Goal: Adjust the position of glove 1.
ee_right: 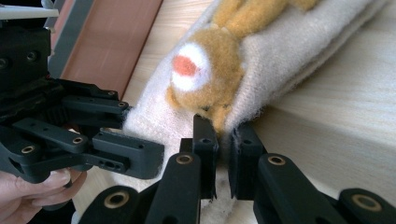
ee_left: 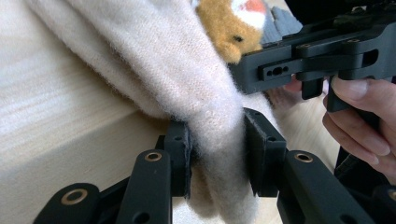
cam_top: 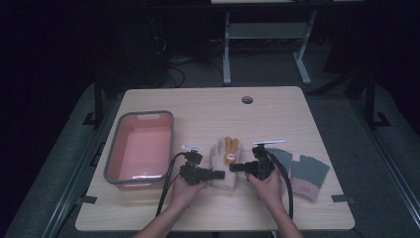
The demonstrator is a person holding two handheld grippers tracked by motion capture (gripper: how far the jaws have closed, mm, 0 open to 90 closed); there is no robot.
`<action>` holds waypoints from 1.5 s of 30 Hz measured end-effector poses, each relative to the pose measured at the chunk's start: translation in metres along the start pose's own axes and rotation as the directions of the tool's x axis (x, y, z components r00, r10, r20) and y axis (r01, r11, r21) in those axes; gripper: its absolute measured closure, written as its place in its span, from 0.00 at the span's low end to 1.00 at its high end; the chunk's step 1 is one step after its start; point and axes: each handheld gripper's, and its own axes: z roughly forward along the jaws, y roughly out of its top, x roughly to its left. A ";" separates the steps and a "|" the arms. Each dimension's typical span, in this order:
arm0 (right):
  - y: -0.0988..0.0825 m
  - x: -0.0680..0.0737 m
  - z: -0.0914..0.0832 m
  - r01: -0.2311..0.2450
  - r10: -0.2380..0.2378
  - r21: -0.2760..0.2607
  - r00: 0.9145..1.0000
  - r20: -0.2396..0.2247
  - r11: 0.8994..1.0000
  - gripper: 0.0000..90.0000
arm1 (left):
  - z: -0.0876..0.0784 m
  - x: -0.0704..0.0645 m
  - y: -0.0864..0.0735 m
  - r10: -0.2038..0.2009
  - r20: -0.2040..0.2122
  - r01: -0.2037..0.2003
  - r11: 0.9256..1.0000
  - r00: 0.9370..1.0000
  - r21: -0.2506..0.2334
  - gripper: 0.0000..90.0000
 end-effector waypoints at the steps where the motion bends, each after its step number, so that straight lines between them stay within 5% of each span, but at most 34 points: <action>1: 0.000 0.000 0.000 0.000 0.000 0.000 1.000 0.000 1.000 0.92 | -0.001 0.000 0.001 0.006 0.000 -0.006 1.000 1.000 -0.001 0.72; 14: 0.012 0.019 -0.014 0.009 -0.011 -0.040 0.999 -0.037 0.999 0.92 | -0.021 -0.008 0.015 0.033 0.032 -0.032 0.999 0.999 -0.032 0.73; 45: 0.057 0.067 -0.020 0.096 -0.099 -0.041 0.992 -0.078 0.995 0.92 | -0.078 -0.007 0.046 0.062 0.062 -0.056 0.994 0.996 -0.095 0.73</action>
